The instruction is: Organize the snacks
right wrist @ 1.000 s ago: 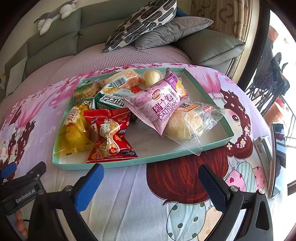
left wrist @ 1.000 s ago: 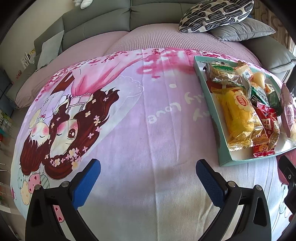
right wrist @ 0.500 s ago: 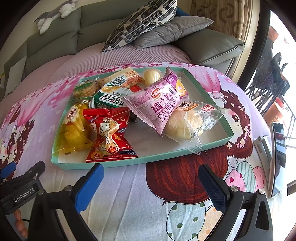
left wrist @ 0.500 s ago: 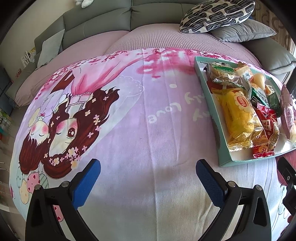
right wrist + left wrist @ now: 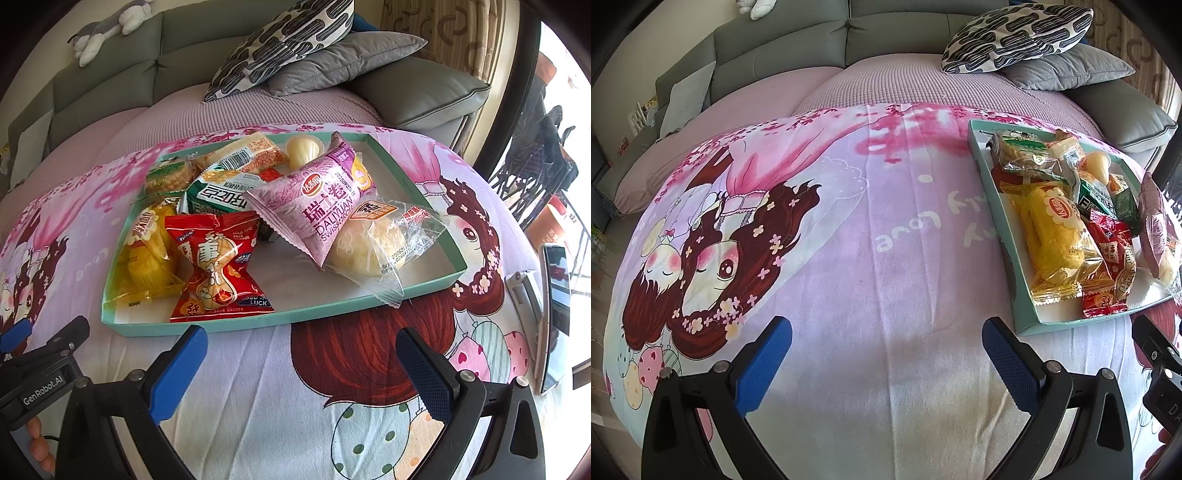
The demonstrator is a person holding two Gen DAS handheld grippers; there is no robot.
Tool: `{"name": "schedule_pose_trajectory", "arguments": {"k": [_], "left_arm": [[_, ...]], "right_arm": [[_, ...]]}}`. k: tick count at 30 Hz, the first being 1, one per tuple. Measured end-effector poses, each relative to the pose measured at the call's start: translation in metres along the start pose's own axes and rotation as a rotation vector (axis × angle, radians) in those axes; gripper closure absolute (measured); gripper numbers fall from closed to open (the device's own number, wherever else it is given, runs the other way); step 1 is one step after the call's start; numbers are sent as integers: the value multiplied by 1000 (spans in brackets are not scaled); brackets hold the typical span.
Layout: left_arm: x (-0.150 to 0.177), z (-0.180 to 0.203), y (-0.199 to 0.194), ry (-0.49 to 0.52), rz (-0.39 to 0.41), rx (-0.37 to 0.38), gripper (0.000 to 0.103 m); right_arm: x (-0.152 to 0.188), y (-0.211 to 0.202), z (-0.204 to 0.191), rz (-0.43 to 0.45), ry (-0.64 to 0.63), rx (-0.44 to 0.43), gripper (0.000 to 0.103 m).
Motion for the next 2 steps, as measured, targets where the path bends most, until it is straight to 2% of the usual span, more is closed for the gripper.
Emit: {"name": "schedule_pose_trajectory", "arguments": {"k": [2], "left_arm": [[0,0,1,1,-5,-4,1]], "right_arm": [[0,0,0,0,-1,0,0]]}}
Point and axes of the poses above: each gripper's, at about its wrist camera, not at the fingertips, and y roughly the way its jaws point, z to its right, x to its underside, the point moved 6 cm from there along y, roughly the way its jaws point, and after that the axes turned 15 degrees about y, right-handed, at the moved point
